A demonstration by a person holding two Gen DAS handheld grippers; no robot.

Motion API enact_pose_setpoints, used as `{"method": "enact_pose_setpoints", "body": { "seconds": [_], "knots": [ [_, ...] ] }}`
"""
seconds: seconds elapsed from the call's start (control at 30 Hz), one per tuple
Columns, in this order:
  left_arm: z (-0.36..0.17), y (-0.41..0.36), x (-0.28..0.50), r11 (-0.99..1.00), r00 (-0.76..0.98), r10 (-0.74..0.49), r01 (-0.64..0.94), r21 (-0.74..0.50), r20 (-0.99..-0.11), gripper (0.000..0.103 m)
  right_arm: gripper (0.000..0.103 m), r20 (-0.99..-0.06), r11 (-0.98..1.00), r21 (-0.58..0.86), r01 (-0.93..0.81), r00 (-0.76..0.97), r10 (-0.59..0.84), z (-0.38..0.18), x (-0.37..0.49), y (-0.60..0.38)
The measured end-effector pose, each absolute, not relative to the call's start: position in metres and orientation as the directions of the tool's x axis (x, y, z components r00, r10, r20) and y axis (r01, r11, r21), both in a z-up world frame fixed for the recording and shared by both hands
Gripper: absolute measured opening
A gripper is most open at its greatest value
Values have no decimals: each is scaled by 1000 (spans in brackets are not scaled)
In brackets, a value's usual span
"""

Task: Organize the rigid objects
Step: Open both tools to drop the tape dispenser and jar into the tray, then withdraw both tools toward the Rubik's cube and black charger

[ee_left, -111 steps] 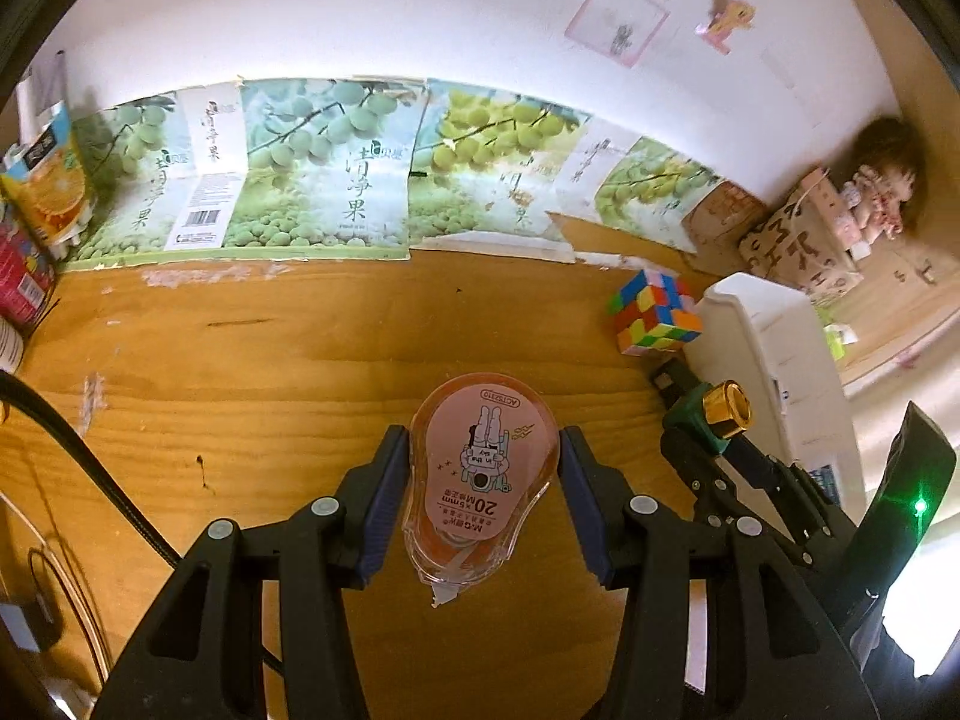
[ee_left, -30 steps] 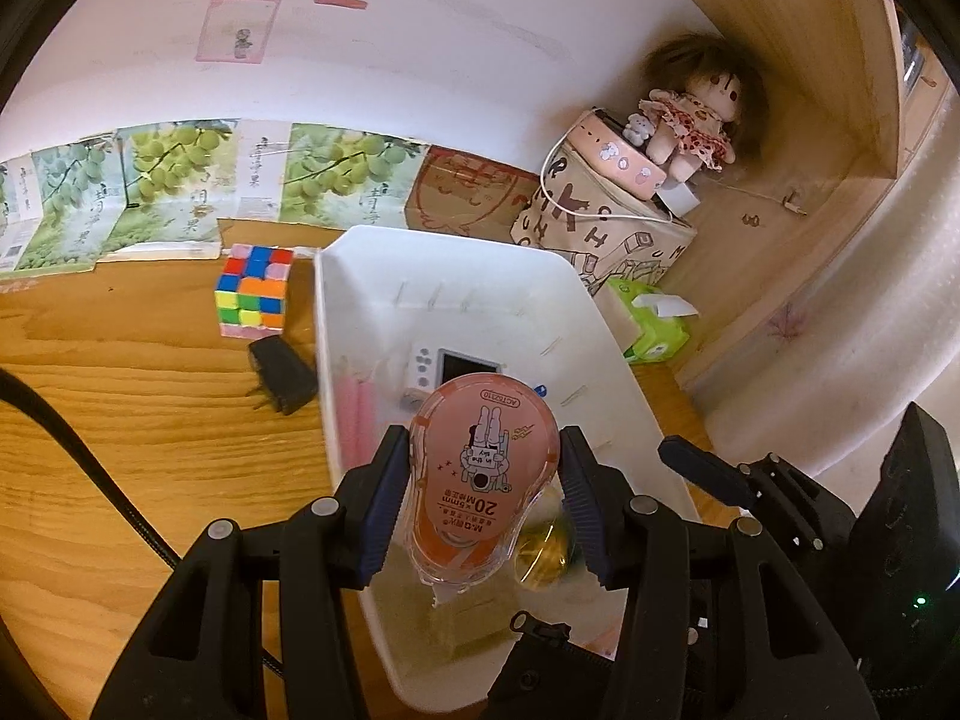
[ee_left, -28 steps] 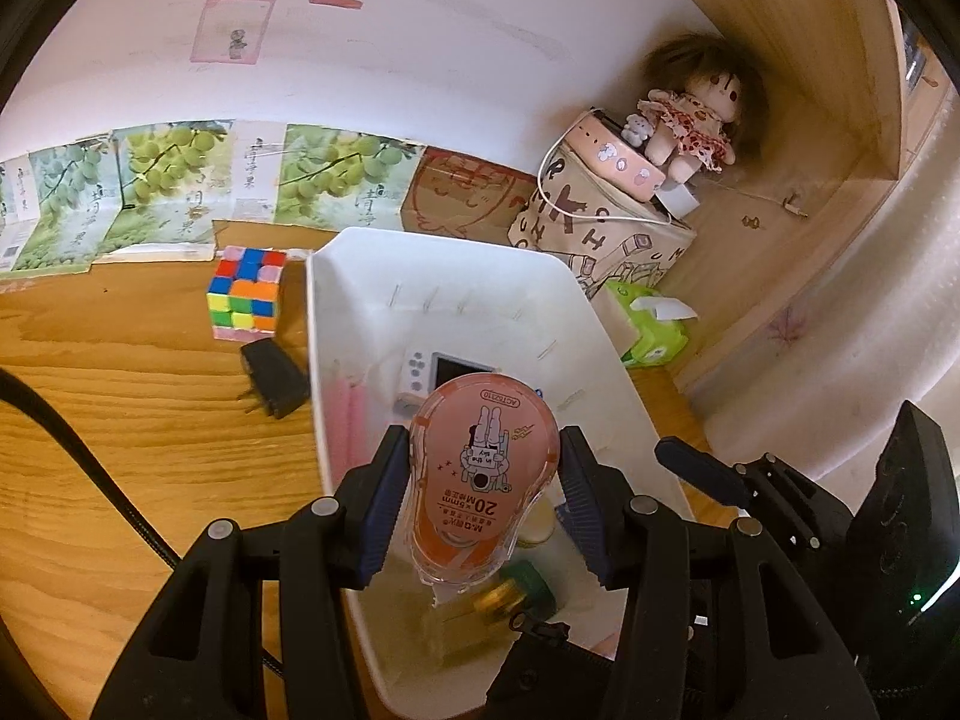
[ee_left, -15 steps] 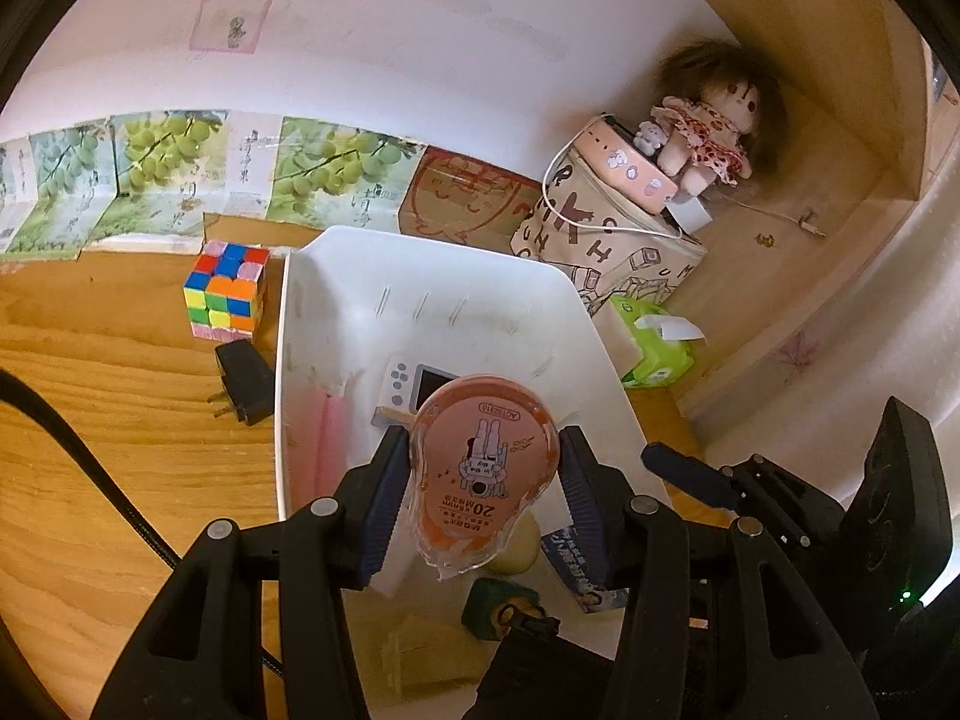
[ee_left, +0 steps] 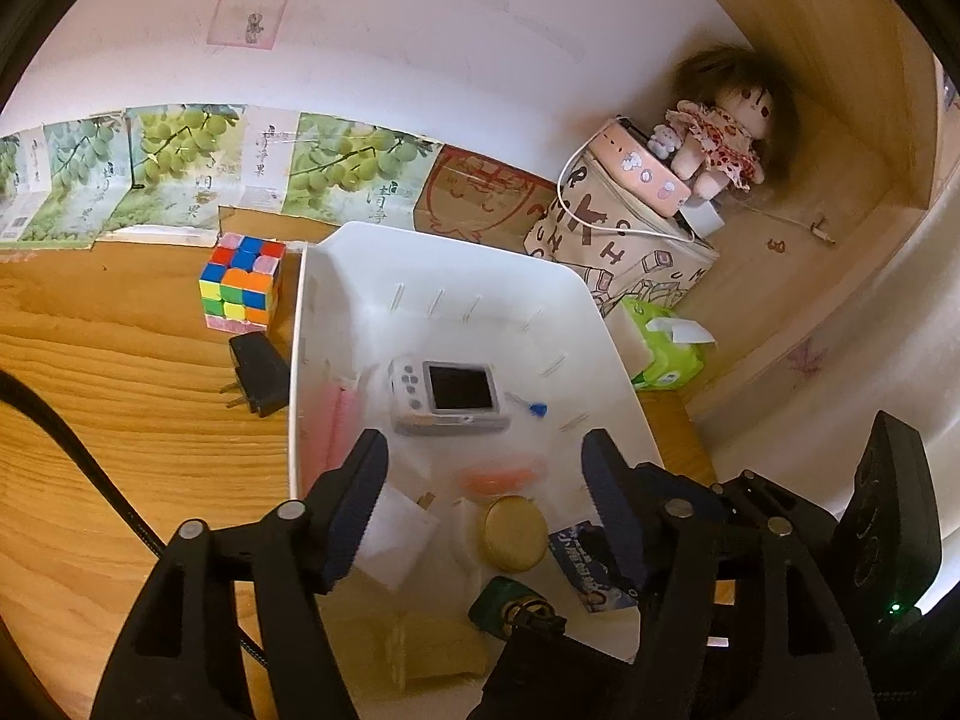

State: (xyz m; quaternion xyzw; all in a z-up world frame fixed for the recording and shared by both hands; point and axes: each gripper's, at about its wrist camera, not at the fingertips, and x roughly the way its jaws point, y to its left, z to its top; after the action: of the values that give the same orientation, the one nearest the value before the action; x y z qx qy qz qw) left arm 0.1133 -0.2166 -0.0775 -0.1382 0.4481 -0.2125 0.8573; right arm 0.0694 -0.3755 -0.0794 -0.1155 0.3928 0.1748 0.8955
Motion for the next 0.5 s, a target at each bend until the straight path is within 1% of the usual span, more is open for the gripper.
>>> {"method": "enact_pose_setpoints", "body": {
  "seconds": [0.07, 0.27, 0.4, 0.5],
  "knots": [
    [-76, -216, 111, 873, 503, -487, 252, -417, -714, 74, 51, -744, 917, -60, -395, 631, 223, -79, 67, -374],
    [-73, -211, 99, 873, 485, -487, 296, -387, -727, 74, 57, -745, 930, -39, -365, 631, 216, -79, 59, -364],
    [-74, -199, 92, 875, 477, -483, 300, -381, -734, 76, 58, -755, 932, -25, -361, 618, 219, -81, 53, -350],
    [-77, -186, 88, 878, 462, -476, 293, -378, -748, 76, 61, -765, 934, -10, -357, 605, 223, -84, 49, -338]
  ]
}}
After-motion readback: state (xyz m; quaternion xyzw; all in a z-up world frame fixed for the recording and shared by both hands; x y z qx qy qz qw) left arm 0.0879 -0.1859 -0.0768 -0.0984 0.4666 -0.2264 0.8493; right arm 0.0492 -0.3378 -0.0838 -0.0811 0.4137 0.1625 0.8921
